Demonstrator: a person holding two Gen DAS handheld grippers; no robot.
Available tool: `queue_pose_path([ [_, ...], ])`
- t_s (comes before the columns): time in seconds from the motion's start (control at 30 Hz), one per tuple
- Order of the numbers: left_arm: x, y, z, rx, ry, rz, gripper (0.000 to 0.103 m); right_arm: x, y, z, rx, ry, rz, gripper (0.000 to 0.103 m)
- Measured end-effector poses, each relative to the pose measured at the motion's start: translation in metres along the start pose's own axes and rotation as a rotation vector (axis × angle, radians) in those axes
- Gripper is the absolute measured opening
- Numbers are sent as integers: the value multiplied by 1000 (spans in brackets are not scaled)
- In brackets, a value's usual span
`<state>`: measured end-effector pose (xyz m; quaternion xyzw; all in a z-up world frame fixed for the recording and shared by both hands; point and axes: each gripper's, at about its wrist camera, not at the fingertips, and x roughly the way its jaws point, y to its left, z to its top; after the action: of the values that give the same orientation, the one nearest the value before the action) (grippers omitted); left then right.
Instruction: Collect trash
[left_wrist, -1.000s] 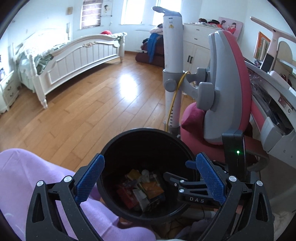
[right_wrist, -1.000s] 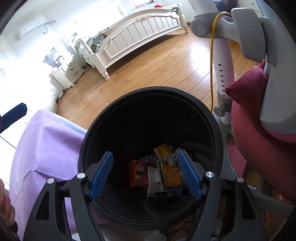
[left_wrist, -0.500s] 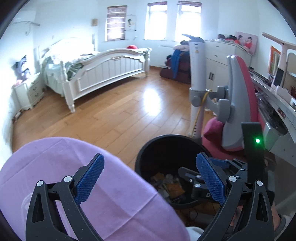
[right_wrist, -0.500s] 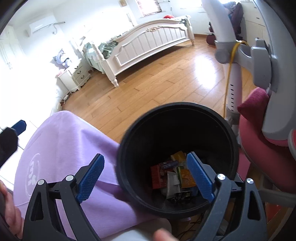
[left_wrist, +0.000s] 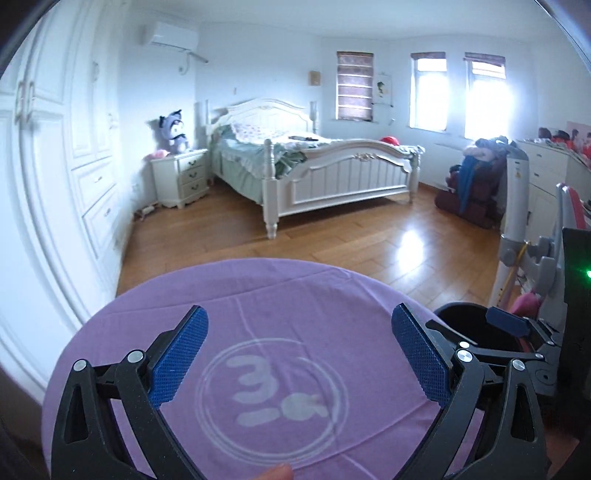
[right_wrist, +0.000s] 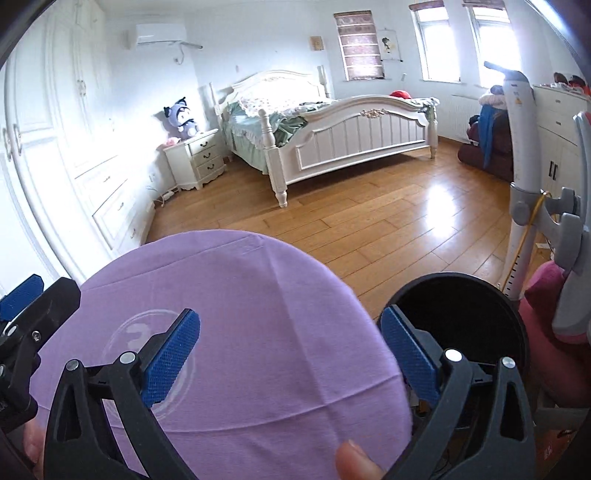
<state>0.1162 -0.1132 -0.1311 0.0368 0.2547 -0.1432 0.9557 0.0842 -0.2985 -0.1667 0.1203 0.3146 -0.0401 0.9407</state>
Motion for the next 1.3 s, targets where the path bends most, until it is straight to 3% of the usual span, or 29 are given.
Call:
queue_pose_path([
  [0.17,-16,39,-11,-55,-22,56,98,4,39,-11,-80,21,24,98],
  [0.4,-20,68,-23,-108,-13,88,98,3,55,-12,-88,28,17,98],
  [0.8,-10,84,-30,-146,3,113,98,-4,80,-25,-134,3,-22,98],
  [1.3,-8,77,-40,-140,9,130,98,-4,74,-30,-100,4,-30,98],
])
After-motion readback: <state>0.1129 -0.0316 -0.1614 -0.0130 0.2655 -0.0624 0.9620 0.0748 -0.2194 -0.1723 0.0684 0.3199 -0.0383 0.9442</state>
